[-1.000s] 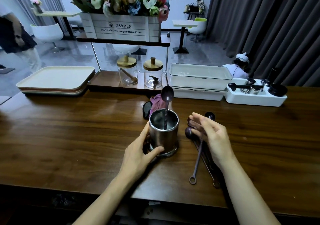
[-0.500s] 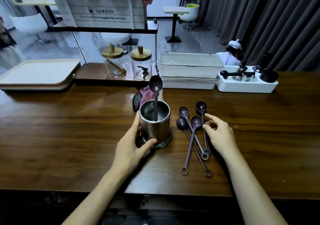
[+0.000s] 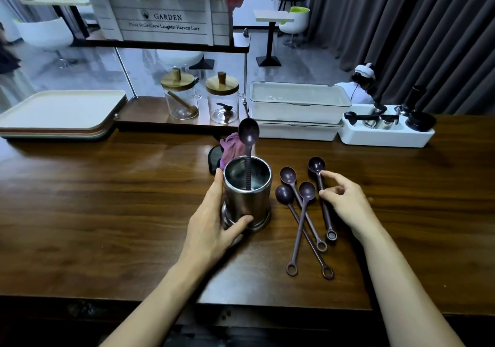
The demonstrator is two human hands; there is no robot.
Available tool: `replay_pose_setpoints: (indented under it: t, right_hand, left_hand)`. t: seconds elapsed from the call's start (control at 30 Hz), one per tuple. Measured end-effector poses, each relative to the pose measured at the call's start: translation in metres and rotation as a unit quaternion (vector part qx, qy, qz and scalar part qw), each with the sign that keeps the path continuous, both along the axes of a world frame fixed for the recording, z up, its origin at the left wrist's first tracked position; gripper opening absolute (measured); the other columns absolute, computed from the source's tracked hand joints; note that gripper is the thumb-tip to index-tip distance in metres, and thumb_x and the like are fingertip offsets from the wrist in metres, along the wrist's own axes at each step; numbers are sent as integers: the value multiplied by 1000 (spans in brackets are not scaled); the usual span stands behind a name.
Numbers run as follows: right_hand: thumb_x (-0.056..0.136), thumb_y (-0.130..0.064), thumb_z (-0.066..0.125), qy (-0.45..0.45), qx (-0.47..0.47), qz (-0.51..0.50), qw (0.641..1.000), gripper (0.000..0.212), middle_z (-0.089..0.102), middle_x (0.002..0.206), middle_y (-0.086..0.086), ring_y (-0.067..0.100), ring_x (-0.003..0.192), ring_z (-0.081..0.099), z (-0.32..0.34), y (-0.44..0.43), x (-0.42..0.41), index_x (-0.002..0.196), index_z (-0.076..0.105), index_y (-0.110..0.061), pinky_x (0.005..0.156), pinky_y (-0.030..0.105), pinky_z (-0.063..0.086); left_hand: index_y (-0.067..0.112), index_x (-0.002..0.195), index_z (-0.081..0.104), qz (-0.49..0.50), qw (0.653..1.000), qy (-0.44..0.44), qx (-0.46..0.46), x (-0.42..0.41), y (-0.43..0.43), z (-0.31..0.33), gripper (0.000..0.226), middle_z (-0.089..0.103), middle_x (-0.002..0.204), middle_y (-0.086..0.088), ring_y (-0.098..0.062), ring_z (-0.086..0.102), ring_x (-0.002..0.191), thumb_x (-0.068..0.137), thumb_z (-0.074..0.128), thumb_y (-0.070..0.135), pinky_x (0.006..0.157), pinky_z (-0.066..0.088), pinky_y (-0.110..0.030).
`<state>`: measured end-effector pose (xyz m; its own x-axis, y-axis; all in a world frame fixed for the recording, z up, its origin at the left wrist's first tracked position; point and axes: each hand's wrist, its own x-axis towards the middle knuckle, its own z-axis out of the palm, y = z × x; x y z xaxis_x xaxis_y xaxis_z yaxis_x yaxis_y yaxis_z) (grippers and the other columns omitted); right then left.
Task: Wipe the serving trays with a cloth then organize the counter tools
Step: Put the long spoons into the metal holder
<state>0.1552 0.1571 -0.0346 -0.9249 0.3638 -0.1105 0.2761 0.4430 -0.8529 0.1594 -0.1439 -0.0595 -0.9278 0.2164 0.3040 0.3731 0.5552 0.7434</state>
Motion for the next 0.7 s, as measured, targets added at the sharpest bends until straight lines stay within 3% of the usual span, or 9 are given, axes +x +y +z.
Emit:
replay_pose_setpoints:
  t: [0.1,0.27,0.37,0.43,0.5,0.6,0.63,0.7]
  right_hand:
    - [97,-13,62,2,-9,-2,1000,43,67,92,9,21,84,63,3,-1,2,133,58,-37,65,23,44]
    - [97,-16,64,-14,36,8,999,44,70,93,5,26,88,70,-3,-3,1,135,59,-38,82,42,57]
    - [98,-18,63,-18,54,7,998,45,67,101,-5,15,88,67,-3,-1,0,135,58,-42,71,30,56]
    - [99,-16,62,-16,62,1,998,44,67,105,-7,6,87,62,-3,0,1,135,58,-41,63,17,44]
    - [99,-17,61,-11,62,-7,998,40,69,104,-8,6,87,62,-1,0,1,130,59,-43,63,14,39]
    - [97,-20,64,9,52,-25,998,37,70,95,-8,17,97,66,-1,2,2,118,62,-51,87,36,53]
    - [96,-20,64,17,46,-28,998,36,71,91,-7,18,97,66,0,3,2,116,64,-50,98,46,50]
    - [95,-17,64,44,18,-28,998,35,72,86,-6,16,96,67,6,3,3,116,67,-45,104,53,46]
  left_hand:
    - [61,151,-14,-4,1000,6,-5,-2,-1,-2,121,38,158,14,-9,45,141,81,83,44,111,38,-24]
    - [60,152,-15,-6,1000,16,-8,-2,-2,-4,121,35,150,24,-2,46,135,82,82,44,106,36,-19]
    - [61,151,-15,-9,1000,18,-5,-2,-2,-3,121,35,148,25,3,44,133,82,83,42,105,35,-16]
    - [60,152,-15,-11,1000,21,-6,-2,-2,-3,121,34,146,27,8,41,131,82,83,41,103,35,-15]
    - [58,153,-14,-11,1000,24,-9,-2,-2,-3,122,32,146,29,10,40,130,82,83,41,103,35,-14]
    - [57,154,-13,-11,1000,25,-6,-2,-2,-2,121,30,147,31,10,39,130,82,83,41,103,35,-13]
    - [57,154,-13,-10,1000,26,-6,-2,-2,-2,121,31,147,30,9,40,131,82,83,41,103,36,-15]
    - [56,154,-13,-10,999,30,-8,-1,-2,-1,121,32,147,28,6,42,131,82,82,42,105,39,-20]
